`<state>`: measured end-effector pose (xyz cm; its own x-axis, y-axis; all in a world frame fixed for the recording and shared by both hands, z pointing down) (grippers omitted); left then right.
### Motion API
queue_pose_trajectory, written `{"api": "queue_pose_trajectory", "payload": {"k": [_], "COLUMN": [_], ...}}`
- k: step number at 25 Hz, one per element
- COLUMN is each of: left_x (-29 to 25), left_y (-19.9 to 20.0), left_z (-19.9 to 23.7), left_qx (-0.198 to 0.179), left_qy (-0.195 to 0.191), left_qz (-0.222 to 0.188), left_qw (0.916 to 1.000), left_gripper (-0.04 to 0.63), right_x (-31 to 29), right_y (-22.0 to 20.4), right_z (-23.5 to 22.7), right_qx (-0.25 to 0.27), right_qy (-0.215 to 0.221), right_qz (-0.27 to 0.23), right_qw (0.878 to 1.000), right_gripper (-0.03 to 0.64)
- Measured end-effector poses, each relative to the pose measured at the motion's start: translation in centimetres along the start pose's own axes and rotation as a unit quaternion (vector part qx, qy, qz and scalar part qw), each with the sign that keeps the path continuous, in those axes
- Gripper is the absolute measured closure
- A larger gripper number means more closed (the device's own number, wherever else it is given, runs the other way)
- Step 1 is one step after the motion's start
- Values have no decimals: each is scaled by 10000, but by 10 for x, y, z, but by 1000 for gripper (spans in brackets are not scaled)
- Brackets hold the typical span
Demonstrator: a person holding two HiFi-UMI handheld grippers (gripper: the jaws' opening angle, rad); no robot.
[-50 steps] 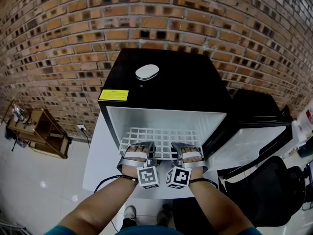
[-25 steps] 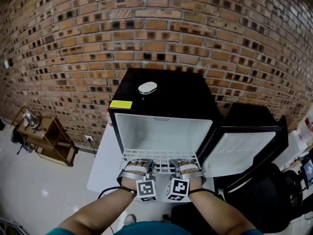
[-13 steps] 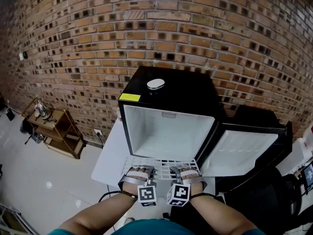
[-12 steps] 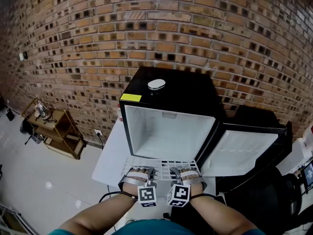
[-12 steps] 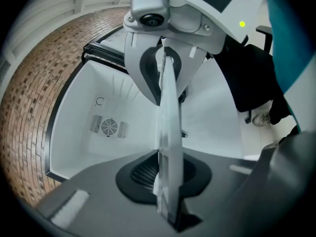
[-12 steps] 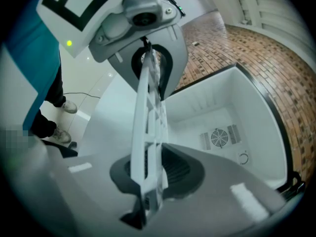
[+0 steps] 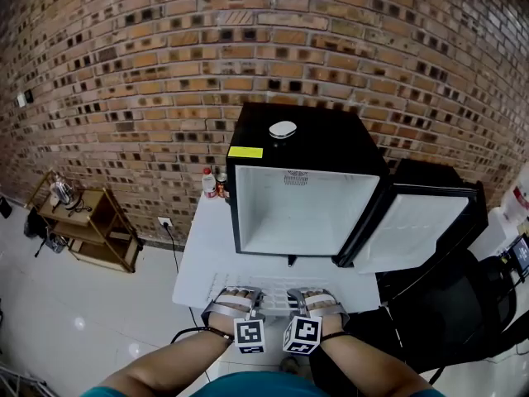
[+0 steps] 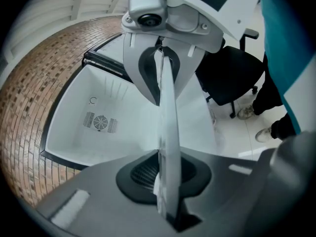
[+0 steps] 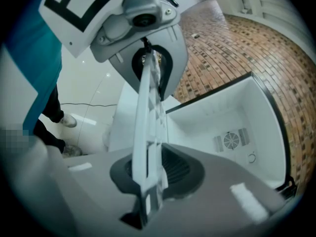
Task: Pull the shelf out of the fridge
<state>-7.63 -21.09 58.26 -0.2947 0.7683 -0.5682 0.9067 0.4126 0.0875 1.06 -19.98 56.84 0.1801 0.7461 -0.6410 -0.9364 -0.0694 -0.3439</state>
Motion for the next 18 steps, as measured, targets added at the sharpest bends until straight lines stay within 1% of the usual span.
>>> {"api": "queue_pose_trajectory", "payload": {"k": [3,5,9,14,18], "left_x": [11,18,36,58,82], "left_y": [-2,2,19,53,90], "left_z": [-17,-24,-34,-40,-52], "left_qx": [-68,-71,-109,-118,9], "left_qy": [-71,-107,-156,-127,-156], "left_qz": [-186,-256,-342,-276,-108], "left_qw": [9998,9996,9992,9995,9998], "left_gripper": [566,566,566,566,566], "right_x": [8,16,39,70,102], "right_y": [6,6,-2,-25,-49], "right_z": [20,29,43,55,71], "right_qx": [-139,-133,-148,-139,28], "right_qy": [43,61,87,81,193], "right_qz": [147,210,247,173,28], "right_qw": [9998,9997,9995,9997,9998], "right_gripper": [583,583,584,584,584]}}
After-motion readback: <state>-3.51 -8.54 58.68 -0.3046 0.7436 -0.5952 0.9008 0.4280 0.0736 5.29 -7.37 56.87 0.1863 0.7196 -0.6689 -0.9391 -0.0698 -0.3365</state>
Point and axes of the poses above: the fingertips, and each gripper's own axes: x backward along the fingers, z to its left, y out of its top, the point moved 7 cm from there along x, backward along the fingers, and after that the axes turned 13 degrees about -x, right-handed, at the moved point
